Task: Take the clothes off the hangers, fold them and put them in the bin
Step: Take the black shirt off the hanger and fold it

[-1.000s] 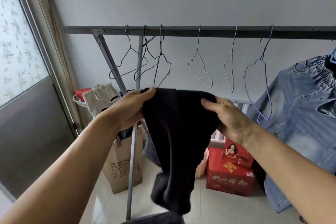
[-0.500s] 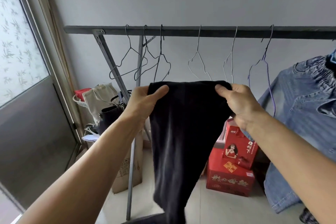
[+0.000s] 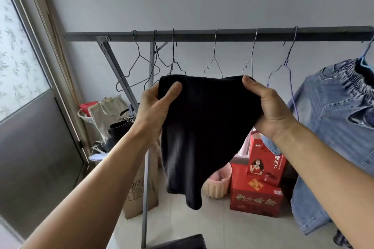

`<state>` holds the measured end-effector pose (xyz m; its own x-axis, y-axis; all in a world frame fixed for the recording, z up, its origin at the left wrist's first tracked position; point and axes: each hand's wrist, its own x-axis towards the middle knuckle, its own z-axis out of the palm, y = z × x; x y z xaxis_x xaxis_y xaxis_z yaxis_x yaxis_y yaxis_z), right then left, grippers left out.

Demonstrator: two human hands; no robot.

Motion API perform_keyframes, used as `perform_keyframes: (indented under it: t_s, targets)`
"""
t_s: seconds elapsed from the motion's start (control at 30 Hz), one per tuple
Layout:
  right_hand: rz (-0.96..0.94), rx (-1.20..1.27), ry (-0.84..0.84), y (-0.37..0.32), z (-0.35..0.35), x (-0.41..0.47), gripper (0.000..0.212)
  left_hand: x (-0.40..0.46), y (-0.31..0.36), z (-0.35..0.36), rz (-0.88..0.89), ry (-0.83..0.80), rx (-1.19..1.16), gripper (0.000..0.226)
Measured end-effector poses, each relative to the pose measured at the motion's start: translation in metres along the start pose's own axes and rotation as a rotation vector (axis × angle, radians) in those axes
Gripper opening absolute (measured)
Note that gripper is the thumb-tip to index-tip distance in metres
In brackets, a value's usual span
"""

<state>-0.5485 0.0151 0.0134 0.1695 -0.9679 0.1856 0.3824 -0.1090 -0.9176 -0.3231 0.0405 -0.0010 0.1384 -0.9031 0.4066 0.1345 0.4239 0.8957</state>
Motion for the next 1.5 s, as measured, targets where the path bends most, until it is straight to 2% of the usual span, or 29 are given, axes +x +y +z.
perform_keyframes:
  t_s: [0.07,0.13,0.23,0.3,0.37,0.47,0.6,0.67,0.77,0.87,0.93,1.03,1.13,1.2,1.3,1.43,1.5]
  targets:
    - [0.005,0.04,-0.007,-0.001,0.0,0.001,0.035,0.001,-0.003,-0.003,-0.038,-0.103,0.0,0.031]
    - [0.015,0.073,-0.043,-0.003,-0.002,0.001,0.034,0.001,-0.008,-0.006,-0.046,-0.215,0.081,0.049]
    - [0.023,0.074,-0.126,-0.005,-0.007,-0.003,0.038,0.001,-0.012,-0.007,-0.068,-0.299,0.132,0.071]
    - [0.042,0.105,-0.176,0.005,-0.011,-0.008,0.051,0.002,-0.013,-0.003,-0.102,-0.296,0.114,0.07]
    - [0.143,0.166,-0.21,0.024,-0.014,-0.013,0.058,0.001,-0.014,0.003,-0.152,-0.274,0.085,0.069]
    - [0.353,0.176,-0.191,0.051,-0.022,-0.017,0.051,0.0,-0.02,0.006,-0.225,-0.277,0.087,0.065]
    - [0.442,0.149,-0.038,0.055,-0.027,-0.011,0.025,0.004,-0.022,-0.003,-0.319,-0.334,0.101,0.049]
    - [0.452,0.154,0.022,0.051,-0.024,-0.006,0.025,0.009,-0.026,-0.006,-0.334,-0.293,0.074,0.042]
    - [0.422,0.144,0.086,0.047,-0.02,0.001,0.029,0.014,-0.035,-0.006,-0.354,-0.094,0.005,0.05]
    - [0.35,0.142,0.165,0.046,-0.019,0.007,0.034,0.011,-0.045,-0.008,-0.304,0.108,0.198,0.049]
    - [0.312,0.165,0.199,0.046,-0.018,0.007,0.034,0.003,-0.051,-0.01,-0.312,0.18,0.266,0.043]
    - [0.295,0.225,0.211,0.05,-0.012,0.003,0.031,-0.017,-0.062,-0.002,-0.538,0.095,0.143,0.038]
    - [0.31,0.263,0.212,0.056,-0.001,-0.002,0.033,-0.033,-0.077,0.013,-0.814,0.02,-0.069,0.056]
    - [0.321,0.291,0.211,0.062,0.006,-0.007,0.038,-0.036,-0.086,0.019,-0.92,0.009,-0.244,0.073]
    - [0.349,0.361,0.2,0.073,0.01,-0.015,0.045,-0.039,-0.092,0.024,-0.967,0.017,-0.444,0.091]
    - [0.396,0.474,0.209,0.083,0.014,-0.027,0.05,-0.045,-0.093,0.03,-0.952,0.012,-0.739,0.104]
    - [0.421,0.526,0.231,0.087,0.016,-0.032,0.049,-0.046,-0.094,0.03,-0.902,0.061,-0.841,0.104]
